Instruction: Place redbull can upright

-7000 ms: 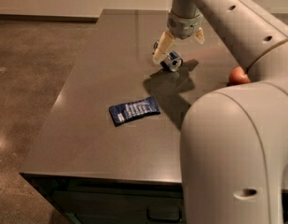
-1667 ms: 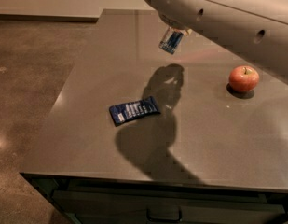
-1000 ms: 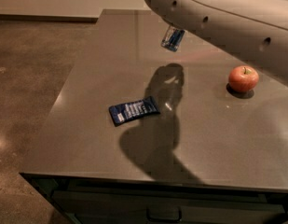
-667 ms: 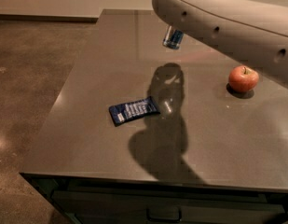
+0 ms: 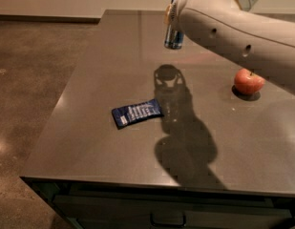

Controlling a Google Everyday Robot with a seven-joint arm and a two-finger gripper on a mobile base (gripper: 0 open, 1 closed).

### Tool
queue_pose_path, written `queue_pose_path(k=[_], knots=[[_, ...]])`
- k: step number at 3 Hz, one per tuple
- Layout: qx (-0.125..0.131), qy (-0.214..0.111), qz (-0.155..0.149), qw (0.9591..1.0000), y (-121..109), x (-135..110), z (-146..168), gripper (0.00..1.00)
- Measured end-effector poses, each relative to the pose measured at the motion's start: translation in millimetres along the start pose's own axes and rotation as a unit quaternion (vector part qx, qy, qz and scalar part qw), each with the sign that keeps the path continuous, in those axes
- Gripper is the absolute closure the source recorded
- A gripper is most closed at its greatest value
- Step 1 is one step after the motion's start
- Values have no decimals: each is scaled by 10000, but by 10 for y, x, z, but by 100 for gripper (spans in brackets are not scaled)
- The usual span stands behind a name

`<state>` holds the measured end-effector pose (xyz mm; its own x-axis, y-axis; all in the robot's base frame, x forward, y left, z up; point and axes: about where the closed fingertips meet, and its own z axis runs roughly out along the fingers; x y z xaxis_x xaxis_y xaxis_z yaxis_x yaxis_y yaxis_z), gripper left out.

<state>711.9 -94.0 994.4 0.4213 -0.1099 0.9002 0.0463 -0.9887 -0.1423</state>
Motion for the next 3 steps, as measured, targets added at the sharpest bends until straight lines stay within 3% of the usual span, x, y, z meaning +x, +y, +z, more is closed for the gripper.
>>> queue_pose_path(k=[1,3], knots=[[473,298,-437,9975,-144,-121,0,100],[996,871,-970,9864,-182,-157,103,100]])
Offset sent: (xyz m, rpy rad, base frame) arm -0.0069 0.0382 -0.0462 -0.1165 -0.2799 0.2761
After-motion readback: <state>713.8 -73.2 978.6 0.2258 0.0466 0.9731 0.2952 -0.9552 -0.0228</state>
